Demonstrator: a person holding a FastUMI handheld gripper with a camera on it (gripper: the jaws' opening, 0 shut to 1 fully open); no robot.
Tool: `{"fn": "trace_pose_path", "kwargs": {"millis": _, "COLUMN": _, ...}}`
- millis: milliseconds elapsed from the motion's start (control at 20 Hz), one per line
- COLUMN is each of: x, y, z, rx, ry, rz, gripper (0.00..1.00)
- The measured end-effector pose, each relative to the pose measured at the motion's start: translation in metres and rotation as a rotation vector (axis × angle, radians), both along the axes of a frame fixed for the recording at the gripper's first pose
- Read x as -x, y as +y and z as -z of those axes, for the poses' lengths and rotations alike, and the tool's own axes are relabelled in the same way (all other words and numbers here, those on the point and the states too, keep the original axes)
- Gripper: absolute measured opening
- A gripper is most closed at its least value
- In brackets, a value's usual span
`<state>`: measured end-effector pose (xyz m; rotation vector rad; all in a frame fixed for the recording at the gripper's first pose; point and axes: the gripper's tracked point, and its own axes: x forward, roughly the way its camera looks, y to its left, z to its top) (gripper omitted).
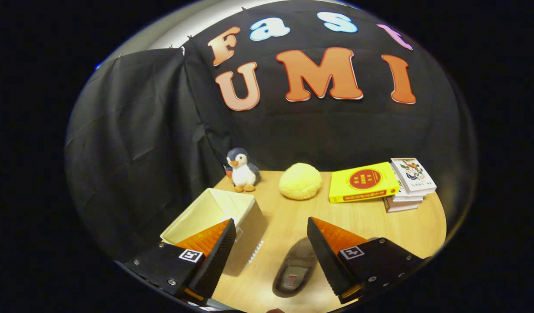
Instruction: Open the storage box then place both shoes into the box .Put the left shoe in first, then the right shoe, with the right side of both shoes facing outward in a uniform manner.
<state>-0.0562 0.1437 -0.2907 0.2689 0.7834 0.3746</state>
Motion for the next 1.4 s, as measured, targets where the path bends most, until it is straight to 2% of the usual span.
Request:
{"fn": "trace_pose_path", "kwargs": {"millis": 300, "x": 0.047, "y": -0.019, "z": 0.083, "rx": 0.061, "ry": 0.179, "rz": 0.008, "gripper": 0.98}}
{"fn": "trace_pose_path", "kwargs": {"millis": 450, "x": 0.061, "y": -0.024, "z": 0.116, "rx": 0.096, "ry": 0.246, "rz": -0.003, "gripper": 0.95}}
{"fn": "trace_pose_path", "kwargs": {"millis": 700, "x": 0.076, "y": -0.024, "z": 0.167, "rx": 0.129, "ry": 0.339, "rz": -0.021, "gripper": 0.83}}
{"fn": "trace_pose_path", "kwargs": {"millis": 1000, "x": 0.064, "y": -0.022, "z": 0.203, "rx": 0.17, "ry": 0.381, "rz": -0.022, "gripper": 0.7}}
{"fn": "trace_pose_path", "kwargs": {"millis": 1100, "x": 0.057, "y": -0.02, "z": 0.213, "rx": 0.171, "ry": 0.392, "rz": -0.007, "gripper": 0.63}}
{"fn": "trace_pose_path", "kwargs": {"millis": 1300, "x": 0.052, "y": -0.007, "z": 0.226, "rx": 0.141, "ry": 0.447, "rz": 0.017, "gripper": 0.43}}
{"fn": "trace_pose_path", "kwargs": {"millis": 1400, "x": 0.053, "y": -0.003, "z": 0.225, "rx": 0.114, "ry": 0.487, "rz": 0.049, "gripper": 0.28}}
